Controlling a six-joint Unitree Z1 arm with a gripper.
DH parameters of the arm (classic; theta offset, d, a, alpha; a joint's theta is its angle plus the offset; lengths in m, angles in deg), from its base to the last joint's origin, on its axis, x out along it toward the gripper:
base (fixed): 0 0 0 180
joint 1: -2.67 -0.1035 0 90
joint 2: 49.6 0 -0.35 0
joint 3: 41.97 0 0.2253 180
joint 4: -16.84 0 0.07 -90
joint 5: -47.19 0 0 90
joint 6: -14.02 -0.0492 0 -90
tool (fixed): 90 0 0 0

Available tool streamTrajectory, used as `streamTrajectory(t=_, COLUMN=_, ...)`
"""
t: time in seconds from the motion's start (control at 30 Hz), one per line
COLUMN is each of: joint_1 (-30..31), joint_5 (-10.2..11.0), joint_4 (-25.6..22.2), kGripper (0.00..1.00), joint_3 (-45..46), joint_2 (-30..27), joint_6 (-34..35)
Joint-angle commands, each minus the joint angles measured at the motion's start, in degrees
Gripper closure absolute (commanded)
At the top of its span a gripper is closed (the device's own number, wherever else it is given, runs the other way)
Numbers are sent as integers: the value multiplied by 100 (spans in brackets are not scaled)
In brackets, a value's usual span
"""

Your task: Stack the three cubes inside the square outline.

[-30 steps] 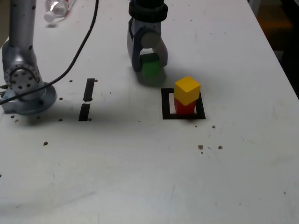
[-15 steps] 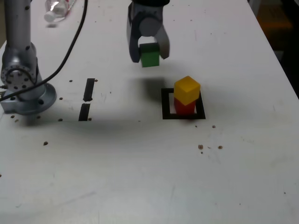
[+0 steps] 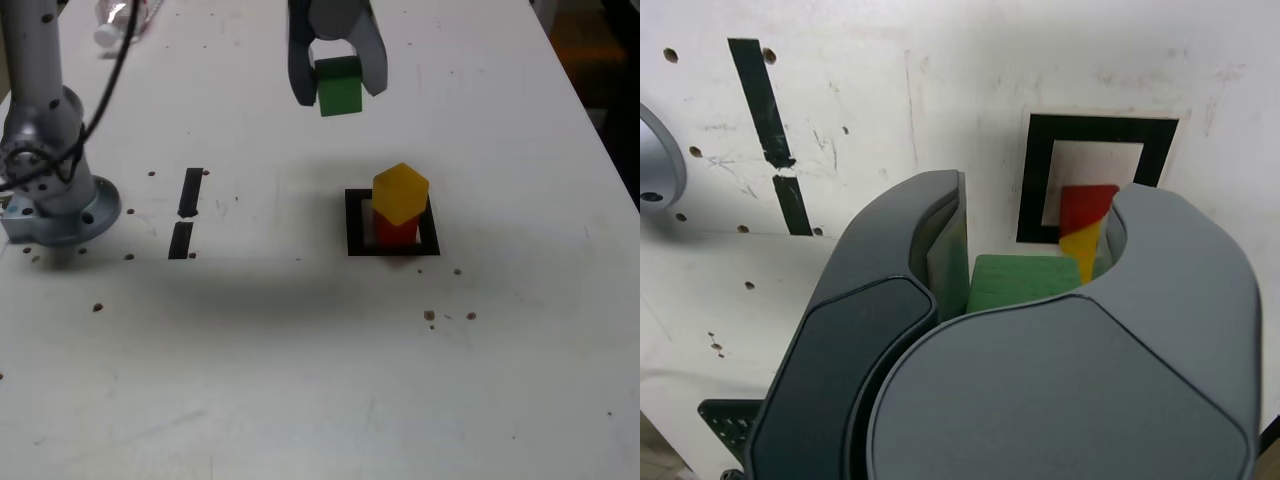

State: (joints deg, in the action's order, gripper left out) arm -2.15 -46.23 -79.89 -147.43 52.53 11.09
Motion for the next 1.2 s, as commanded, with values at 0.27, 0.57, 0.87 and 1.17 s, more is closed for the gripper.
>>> streamTrajectory(t=0.27, joint_1=439, joint_5=-85, joint_4=53, kGripper=73, joint_3=-279, joint_2=220, joint_6=250)
streamTrajectory(t=0.57, joint_1=686, joint_5=-133, joint_4=52, kGripper=73, joint_3=-583, joint_2=554, joint_6=355)
streamTrajectory(t=0.87, joint_1=757, joint_5=-142, joint_4=81, kGripper=73, joint_3=-766, joint_2=928, joint_6=364)
streamTrajectory(t=1.17, joint_1=779, joint_5=-141, joint_4=198, kGripper=73, joint_3=-785, joint_2=1162, joint_6=364)
